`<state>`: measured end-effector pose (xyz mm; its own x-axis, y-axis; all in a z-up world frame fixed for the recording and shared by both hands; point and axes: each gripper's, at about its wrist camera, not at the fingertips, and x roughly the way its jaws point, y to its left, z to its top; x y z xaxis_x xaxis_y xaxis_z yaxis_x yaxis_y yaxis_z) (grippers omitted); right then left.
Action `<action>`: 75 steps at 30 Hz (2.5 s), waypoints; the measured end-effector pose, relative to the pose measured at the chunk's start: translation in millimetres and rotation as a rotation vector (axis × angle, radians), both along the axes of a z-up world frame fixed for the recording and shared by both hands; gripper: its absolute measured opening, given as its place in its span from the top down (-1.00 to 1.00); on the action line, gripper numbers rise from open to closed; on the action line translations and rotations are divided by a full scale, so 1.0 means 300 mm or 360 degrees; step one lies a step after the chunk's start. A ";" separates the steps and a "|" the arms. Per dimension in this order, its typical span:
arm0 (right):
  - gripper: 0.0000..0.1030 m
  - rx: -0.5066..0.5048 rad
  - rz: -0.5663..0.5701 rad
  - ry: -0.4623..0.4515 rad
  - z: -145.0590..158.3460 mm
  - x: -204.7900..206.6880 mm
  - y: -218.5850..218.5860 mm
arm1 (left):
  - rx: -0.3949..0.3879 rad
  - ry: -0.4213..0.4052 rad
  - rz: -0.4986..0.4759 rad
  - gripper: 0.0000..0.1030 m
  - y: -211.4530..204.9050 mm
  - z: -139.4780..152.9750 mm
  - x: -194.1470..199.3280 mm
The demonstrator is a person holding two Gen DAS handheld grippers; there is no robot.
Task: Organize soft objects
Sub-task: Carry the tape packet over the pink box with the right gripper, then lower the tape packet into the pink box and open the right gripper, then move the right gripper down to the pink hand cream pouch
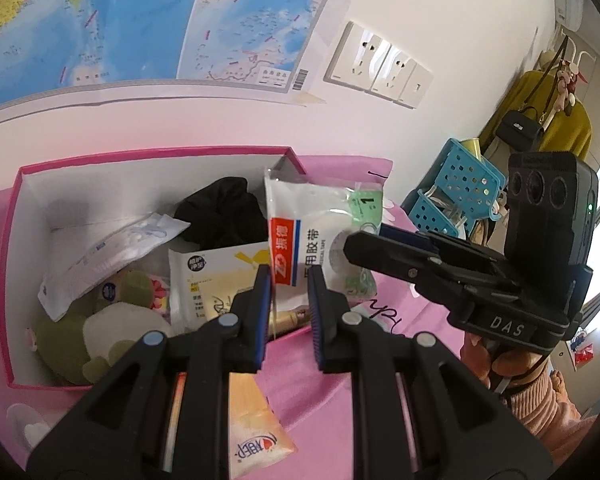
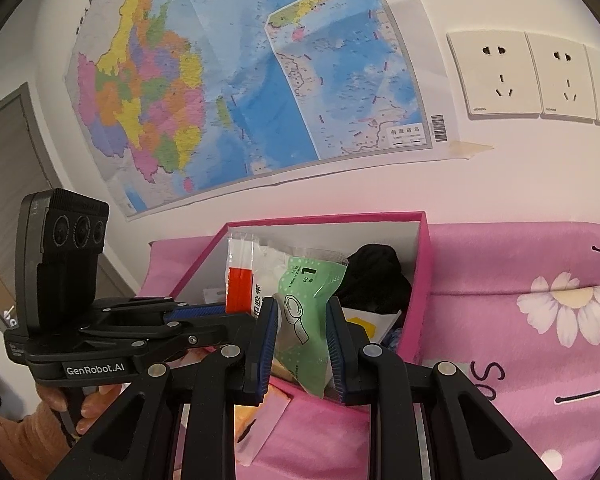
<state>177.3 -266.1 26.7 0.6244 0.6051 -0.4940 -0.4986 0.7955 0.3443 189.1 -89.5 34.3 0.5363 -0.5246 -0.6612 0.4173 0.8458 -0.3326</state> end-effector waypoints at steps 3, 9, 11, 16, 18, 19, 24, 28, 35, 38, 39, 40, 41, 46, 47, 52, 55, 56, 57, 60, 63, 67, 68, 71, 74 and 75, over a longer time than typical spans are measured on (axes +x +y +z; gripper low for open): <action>0.54 -0.0008 -0.0007 0.0002 -0.002 0.012 -0.001 | 0.0004 0.0008 0.0006 0.64 -0.004 -0.002 0.010; 0.54 -0.0015 -0.0019 0.0013 -0.006 0.039 -0.006 | 0.0007 0.0023 0.0015 0.64 -0.010 -0.005 0.028; 0.54 -0.0016 -0.0023 0.0013 -0.005 0.046 -0.006 | 0.0013 0.0023 0.0019 0.64 -0.013 -0.004 0.036; 0.54 -0.0023 -0.0029 0.0013 -0.007 0.062 -0.005 | 0.0026 0.0030 0.0026 0.64 -0.021 -0.007 0.060; 0.54 -0.0024 -0.0031 0.0018 -0.008 0.070 -0.005 | 0.0029 0.0035 0.0031 0.64 -0.024 -0.011 0.064; 0.54 -0.0029 -0.0034 0.0018 -0.008 0.073 -0.003 | 0.0031 0.0037 0.0035 0.64 -0.025 -0.013 0.067; 0.54 -0.0042 -0.0038 0.0025 -0.011 0.088 0.000 | 0.0029 0.0053 0.0040 0.64 -0.028 -0.017 0.084; 0.54 -0.0045 -0.0044 0.0032 -0.018 0.096 0.000 | 0.0030 0.0065 0.0047 0.64 -0.030 -0.022 0.091; 0.54 -0.0064 -0.0050 0.0044 -0.032 0.117 0.007 | 0.0026 0.0099 0.0061 0.64 -0.023 -0.039 0.115; 0.54 -0.0067 -0.0054 0.0050 -0.036 0.127 0.009 | 0.0021 0.0113 0.0066 0.64 -0.019 -0.048 0.125; 0.54 -0.0070 -0.0053 0.0053 -0.037 0.131 0.010 | 0.0020 0.0118 0.0069 0.64 -0.018 -0.051 0.128; 0.54 -0.0074 -0.0055 0.0054 -0.038 0.133 0.012 | 0.0022 0.0121 0.0072 0.64 -0.017 -0.054 0.131; 0.54 -0.0078 -0.0057 0.0056 -0.040 0.136 0.013 | 0.0028 0.0125 0.0077 0.65 -0.018 -0.056 0.136; 0.54 -0.0088 -0.0075 0.0064 -0.043 0.157 0.017 | 0.0030 0.0156 0.0100 0.64 -0.018 -0.070 0.172; 0.54 -0.0091 -0.0082 0.0067 -0.044 0.165 0.018 | 0.0037 0.0162 0.0107 0.64 -0.018 -0.074 0.178; 0.43 -0.0164 -0.0152 0.0071 -0.052 0.198 0.029 | 0.0062 0.0214 0.0150 0.60 -0.006 -0.103 0.208; 0.42 -0.0217 -0.0231 0.0063 -0.055 0.212 0.031 | 0.0094 0.0190 0.0178 0.40 0.000 -0.110 0.197; 0.41 -0.0239 -0.0238 0.0045 -0.054 0.208 0.035 | 0.0105 0.0166 0.0180 0.40 0.000 -0.108 0.189; 0.37 -0.0248 -0.0238 0.0026 -0.053 0.199 0.034 | 0.0124 0.0136 0.0164 0.40 -0.003 -0.103 0.178; 0.35 -0.0291 -0.0247 -0.0015 -0.045 0.170 0.047 | 0.0159 0.0103 0.0148 0.35 -0.008 -0.096 0.159; 0.34 -0.0315 -0.0237 -0.0025 -0.041 0.142 0.050 | 0.0168 0.0055 0.0133 0.35 -0.007 -0.083 0.128; 0.32 -0.0289 -0.0207 -0.0024 -0.033 0.084 0.028 | 0.0170 -0.0069 0.0088 0.34 0.019 -0.046 0.020; 0.32 -0.0266 -0.0186 -0.0026 -0.027 0.063 0.020 | 0.0164 -0.0094 0.0071 0.34 0.025 -0.037 -0.002; 0.27 -0.0162 -0.0078 -0.0023 -0.011 -0.010 0.000 | 0.0142 -0.0184 0.0008 0.15 0.054 0.001 -0.120; 0.20 -0.0108 0.0040 -0.0033 -0.005 -0.101 -0.005 | 0.0134 -0.0244 -0.0034 0.08 0.100 0.013 -0.251; 0.17 -0.0098 0.0074 -0.0027 -0.007 -0.121 0.000 | 0.0134 -0.0238 -0.0043 0.08 0.114 0.005 -0.283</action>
